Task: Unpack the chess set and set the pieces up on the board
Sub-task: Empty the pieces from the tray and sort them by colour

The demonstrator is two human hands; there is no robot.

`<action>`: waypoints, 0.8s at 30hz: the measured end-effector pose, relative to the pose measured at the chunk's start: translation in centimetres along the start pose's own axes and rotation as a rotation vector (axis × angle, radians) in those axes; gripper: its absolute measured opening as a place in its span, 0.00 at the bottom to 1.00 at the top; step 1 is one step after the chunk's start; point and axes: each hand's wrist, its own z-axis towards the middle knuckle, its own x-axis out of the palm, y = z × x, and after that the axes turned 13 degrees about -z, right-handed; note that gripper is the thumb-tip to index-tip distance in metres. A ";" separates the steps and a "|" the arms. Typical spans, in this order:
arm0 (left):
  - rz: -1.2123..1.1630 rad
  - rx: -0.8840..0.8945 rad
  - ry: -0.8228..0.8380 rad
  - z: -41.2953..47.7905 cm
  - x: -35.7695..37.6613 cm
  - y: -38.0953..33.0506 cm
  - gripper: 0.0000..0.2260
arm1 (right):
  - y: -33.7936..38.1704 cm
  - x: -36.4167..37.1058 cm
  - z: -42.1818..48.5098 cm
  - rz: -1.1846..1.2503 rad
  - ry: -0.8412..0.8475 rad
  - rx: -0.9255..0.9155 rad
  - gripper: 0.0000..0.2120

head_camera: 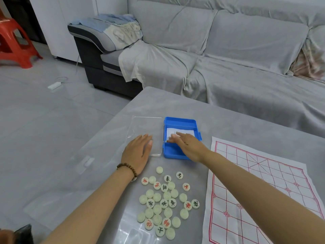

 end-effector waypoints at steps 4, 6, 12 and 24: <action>0.025 0.018 -0.013 0.2 0.3 0.4 0.21 | -1.3 -0.7 0.4 -0.144 -0.059 0.060 0.24; 0.057 0.043 -0.029 0.2 0.4 0.6 0.24 | -1.7 -0.6 1.0 -0.084 -0.097 0.121 0.24; 0.118 0.056 -0.043 0.2 0.7 0.7 0.24 | -1.4 0.1 3.1 0.051 -0.278 0.265 0.08; 0.187 0.053 -0.006 0.0 0.5 0.3 0.21 | 1.0 1.8 -5.6 0.294 -0.329 0.097 0.03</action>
